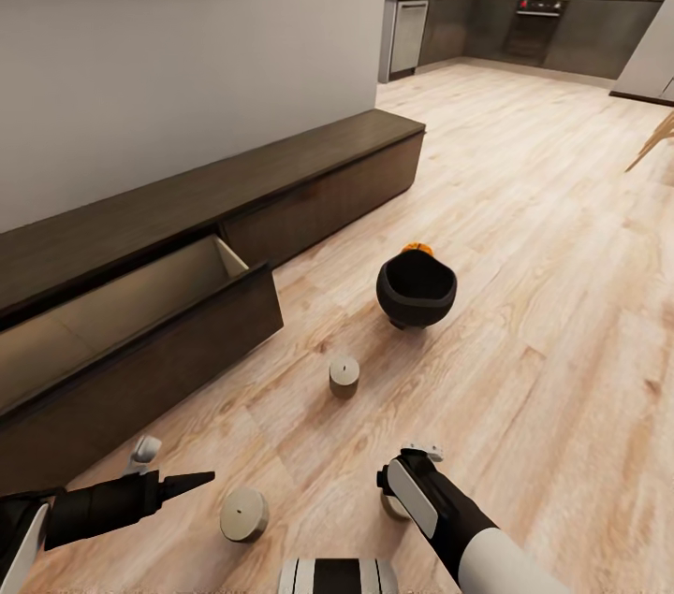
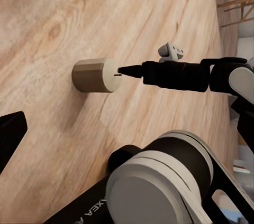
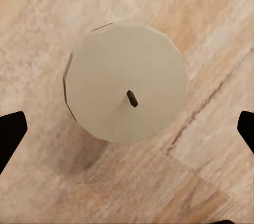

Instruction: Place each of the two pumpkins and all three candles from the living room inside a cabinet in the living room (use any cabinet), then make sure every cabinet is closed, and position the cauldron so it is next to a table in the living room.

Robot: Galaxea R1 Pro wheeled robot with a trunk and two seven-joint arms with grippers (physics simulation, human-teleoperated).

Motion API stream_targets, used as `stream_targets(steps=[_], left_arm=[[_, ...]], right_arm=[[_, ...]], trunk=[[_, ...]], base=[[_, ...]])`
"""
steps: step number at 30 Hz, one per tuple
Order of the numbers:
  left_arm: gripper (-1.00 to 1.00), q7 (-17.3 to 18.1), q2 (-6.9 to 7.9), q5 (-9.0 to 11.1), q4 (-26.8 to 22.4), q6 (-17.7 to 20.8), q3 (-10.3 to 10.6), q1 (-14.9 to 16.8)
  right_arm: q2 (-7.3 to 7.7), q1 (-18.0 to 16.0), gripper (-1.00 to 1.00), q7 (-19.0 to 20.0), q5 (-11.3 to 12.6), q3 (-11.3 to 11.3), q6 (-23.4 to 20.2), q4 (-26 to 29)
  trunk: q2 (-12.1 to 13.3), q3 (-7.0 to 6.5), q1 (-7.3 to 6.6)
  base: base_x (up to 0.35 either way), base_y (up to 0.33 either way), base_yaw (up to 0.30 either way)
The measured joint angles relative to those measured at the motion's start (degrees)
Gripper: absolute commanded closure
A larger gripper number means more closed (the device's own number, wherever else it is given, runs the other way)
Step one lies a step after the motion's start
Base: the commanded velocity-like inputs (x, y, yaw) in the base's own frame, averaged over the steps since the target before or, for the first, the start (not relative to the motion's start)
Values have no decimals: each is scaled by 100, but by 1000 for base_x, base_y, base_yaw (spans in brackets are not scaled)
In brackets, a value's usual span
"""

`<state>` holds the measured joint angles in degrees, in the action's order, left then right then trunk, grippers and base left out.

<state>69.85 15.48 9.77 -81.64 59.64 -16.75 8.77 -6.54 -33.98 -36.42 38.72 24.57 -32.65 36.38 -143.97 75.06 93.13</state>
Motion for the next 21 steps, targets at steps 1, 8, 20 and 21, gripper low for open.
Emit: stream_targets(steps=[1,8,20,21], left_arm=[[-100,2,3,3,0,0,0,0],[-100,244,22,-2,0,-5,-19,0],[-100,265,22,-4,0,-5,-19,0],[-100,265,21,-4,0,-5,-19,0]], right_arm=[[0,0,-100,0,0,1,3,1],[0,1,-100,0,-8,4,13,3],[1,1,-100,390,-23,21,348,-6],[1,1,-100,398,-24,21,348,-8]], trunk=[[-1,22,3],[-11,177,21],[-27,443,52],[-28,466,54]], base=[[0,0,0],[0,0,0],[0,0,0],[0,0,0]])
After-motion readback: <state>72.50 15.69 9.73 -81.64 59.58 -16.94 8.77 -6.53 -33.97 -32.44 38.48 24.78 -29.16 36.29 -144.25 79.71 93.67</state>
